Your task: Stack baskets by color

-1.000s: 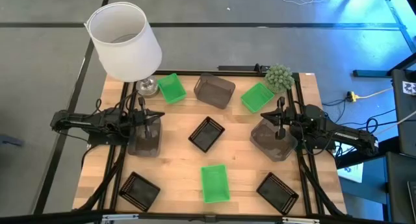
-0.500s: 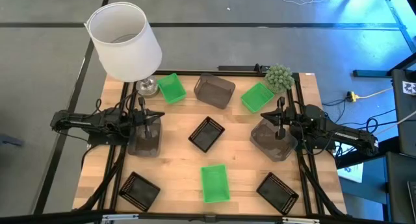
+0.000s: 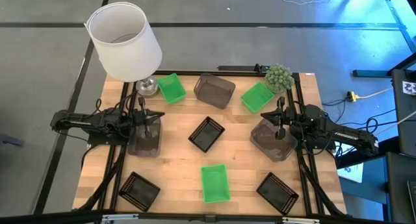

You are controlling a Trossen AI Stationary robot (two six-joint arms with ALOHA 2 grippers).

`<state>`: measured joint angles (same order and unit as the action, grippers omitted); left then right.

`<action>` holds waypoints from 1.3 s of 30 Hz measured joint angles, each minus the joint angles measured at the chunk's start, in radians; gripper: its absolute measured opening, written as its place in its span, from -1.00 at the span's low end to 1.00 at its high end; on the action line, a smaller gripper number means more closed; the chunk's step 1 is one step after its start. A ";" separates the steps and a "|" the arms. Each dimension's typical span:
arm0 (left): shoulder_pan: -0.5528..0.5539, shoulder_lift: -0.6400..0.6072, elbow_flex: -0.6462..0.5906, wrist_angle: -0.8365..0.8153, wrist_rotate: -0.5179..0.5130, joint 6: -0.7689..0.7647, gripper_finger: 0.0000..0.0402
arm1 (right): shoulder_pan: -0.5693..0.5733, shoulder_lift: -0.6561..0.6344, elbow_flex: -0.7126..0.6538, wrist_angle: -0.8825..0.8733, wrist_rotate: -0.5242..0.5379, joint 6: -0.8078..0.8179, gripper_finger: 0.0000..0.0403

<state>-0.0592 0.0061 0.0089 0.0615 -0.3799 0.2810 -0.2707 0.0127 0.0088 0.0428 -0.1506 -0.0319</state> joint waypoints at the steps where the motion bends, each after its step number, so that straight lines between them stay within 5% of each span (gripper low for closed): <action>1: 0.000 0.000 0.000 0.000 0.000 0.000 -1.00 | 0.000 0.000 0.000 0.000 0.000 0.000 -0.94; 17: 0.000 0.001 0.000 0.037 -0.022 0.007 -1.00 | 0.000 0.000 0.000 0.000 0.000 0.018 -0.94; 26: 0.000 0.061 0.239 0.036 -0.124 -0.070 -1.00 | 0.000 0.000 0.000 0.000 0.000 -0.025 -0.94; 32: 0.000 0.290 0.519 -0.327 -0.226 -0.220 -1.00 | 0.000 0.000 0.000 0.000 0.000 -0.061 -0.94; 39: 0.000 0.663 0.904 -0.827 -0.232 -0.442 -1.00 | 0.000 0.000 0.000 0.000 0.000 -0.052 -0.94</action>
<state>-0.0592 0.6691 0.9124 -0.7656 -0.6121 -0.1615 -0.2707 0.0126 0.0086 0.0429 -0.1509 -0.0838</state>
